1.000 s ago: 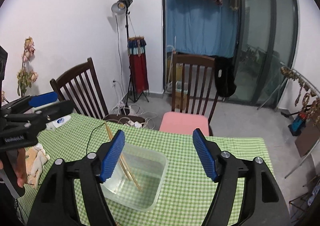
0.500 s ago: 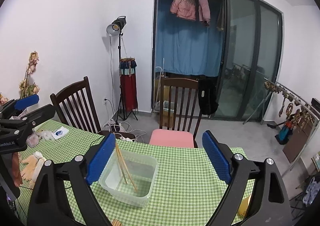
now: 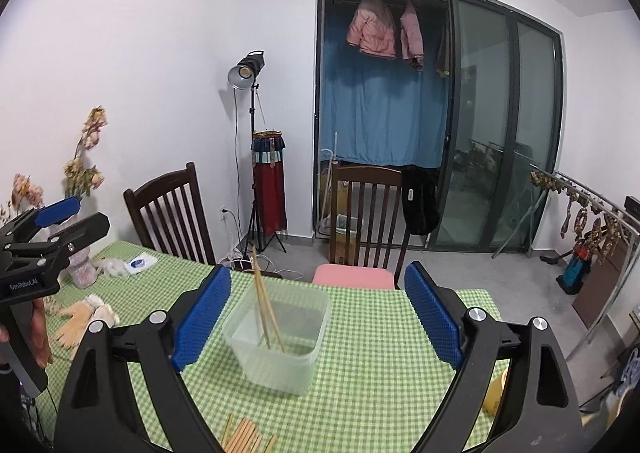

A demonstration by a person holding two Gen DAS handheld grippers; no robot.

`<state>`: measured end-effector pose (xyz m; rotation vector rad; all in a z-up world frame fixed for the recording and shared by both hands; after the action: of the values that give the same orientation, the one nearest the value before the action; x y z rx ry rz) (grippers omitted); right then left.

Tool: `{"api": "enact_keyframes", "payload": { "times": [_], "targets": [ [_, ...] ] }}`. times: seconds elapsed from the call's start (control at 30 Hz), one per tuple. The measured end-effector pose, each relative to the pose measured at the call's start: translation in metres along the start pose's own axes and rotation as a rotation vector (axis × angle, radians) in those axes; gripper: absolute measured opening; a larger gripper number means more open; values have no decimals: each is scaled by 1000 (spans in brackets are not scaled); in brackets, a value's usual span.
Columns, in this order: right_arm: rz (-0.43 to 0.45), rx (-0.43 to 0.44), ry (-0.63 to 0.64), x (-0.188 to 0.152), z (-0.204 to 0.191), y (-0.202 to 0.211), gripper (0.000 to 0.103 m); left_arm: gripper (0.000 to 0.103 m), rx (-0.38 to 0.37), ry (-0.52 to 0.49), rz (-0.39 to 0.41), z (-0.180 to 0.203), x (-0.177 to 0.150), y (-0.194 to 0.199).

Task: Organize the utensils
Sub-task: 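Withdraw the right tool from the box back toward the chopstick pile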

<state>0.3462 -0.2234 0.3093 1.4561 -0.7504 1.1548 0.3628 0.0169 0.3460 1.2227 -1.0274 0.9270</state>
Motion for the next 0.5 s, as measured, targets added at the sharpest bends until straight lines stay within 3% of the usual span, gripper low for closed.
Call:
{"api": "enact_keyframes", "payload": {
  "times": [0.5],
  "targets": [
    [26, 46, -14, -76, -18, 78, 85, 95, -13, 36, 37, 8, -96, 111]
  ]
}}
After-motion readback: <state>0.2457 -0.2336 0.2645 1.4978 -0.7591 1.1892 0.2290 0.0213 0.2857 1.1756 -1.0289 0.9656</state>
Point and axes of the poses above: each gripper's, at about its wrist camera, not at the fingertips, and y roughly against the way its jaws point, z to its right, x to its top, the point moved 2 cm from there along -y, roughly the way its jaws point, and after that the axes turned 3 degrees about -x, right-handed, at the moved point
